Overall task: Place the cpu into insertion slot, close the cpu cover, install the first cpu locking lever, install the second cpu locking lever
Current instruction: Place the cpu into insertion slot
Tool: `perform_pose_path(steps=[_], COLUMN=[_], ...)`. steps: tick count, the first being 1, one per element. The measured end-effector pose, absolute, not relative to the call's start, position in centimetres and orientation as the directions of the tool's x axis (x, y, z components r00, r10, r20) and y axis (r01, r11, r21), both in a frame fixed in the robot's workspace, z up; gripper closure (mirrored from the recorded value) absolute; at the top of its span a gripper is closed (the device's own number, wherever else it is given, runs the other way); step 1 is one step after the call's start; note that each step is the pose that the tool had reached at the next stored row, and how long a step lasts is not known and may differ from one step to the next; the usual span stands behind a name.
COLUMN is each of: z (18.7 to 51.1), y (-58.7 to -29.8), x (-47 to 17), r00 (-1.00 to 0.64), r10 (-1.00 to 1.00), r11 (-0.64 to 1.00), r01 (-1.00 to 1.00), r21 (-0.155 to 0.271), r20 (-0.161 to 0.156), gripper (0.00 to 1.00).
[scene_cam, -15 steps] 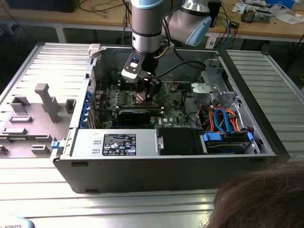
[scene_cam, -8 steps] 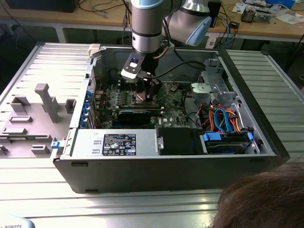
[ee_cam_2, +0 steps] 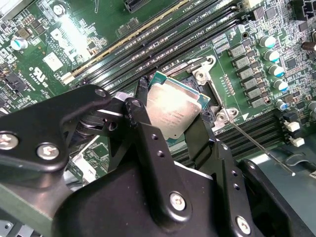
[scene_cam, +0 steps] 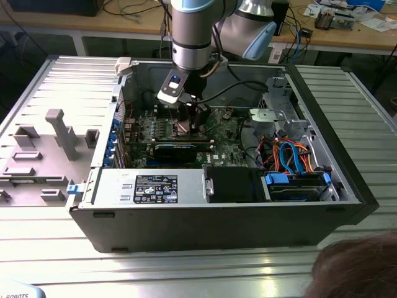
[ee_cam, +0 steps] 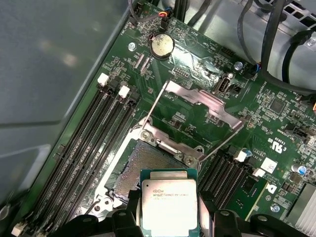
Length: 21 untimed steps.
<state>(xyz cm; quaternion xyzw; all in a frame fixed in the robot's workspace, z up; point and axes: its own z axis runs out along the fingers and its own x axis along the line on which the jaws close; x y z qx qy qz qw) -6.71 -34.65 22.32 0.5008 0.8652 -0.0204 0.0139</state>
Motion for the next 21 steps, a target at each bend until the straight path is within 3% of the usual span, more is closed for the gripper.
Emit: perform_pose_path(steps=[21], z=[21.98], y=[-34.65], x=[-6.71], r00=[-0.468], r10=[0.882], r11=[0.467], r01=[0.884], r21=[-0.026], r20=[-0.052], gripper=[0.46])
